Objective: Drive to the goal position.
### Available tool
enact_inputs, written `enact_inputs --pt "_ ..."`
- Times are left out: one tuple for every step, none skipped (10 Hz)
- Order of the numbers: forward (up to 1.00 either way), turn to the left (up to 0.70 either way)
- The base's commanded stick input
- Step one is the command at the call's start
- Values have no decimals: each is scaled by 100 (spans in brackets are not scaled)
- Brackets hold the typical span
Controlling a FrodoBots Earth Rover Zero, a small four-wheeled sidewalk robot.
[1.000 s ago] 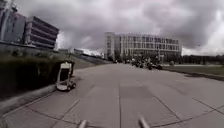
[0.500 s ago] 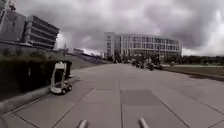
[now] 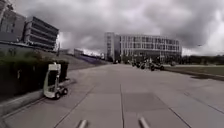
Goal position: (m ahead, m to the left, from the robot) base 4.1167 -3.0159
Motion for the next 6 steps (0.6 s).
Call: enact_inputs --pt "50 0" --pt "50 0" --pt "50 0" --pt "50 0" --pt "50 0" --pt "50 0"
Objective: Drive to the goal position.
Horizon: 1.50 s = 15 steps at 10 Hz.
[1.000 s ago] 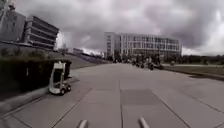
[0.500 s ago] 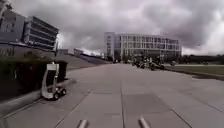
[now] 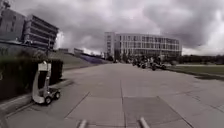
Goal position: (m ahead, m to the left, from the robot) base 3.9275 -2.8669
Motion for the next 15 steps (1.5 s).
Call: enact_inputs --pt "50 0" --pt "50 0" --pt "50 0" --pt "50 0" --pt "50 0" --pt "50 0" --pt "50 0" --pt "50 0" --pt "50 0" --pt "50 0" --pt "50 0" --pt "50 0" --pt "50 0" --pt "50 0" --pt "50 0"
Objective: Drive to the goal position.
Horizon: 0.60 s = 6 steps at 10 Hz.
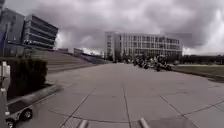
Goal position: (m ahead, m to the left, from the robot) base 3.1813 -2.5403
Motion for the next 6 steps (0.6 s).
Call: enact_inputs --pt "50 0" --pt "50 0" --pt "50 0" --pt "50 0" --pt "50 0" --pt "50 0"
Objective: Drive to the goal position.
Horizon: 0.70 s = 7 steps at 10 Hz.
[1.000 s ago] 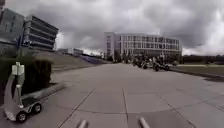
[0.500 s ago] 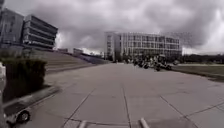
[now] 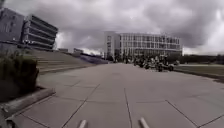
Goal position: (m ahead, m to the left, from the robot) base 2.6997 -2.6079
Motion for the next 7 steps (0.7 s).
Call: enact_inputs --pt "50 0" --pt "50 0" --pt "50 0" --pt "50 0" --pt "50 0" --pt "50 14" --pt "50 50"
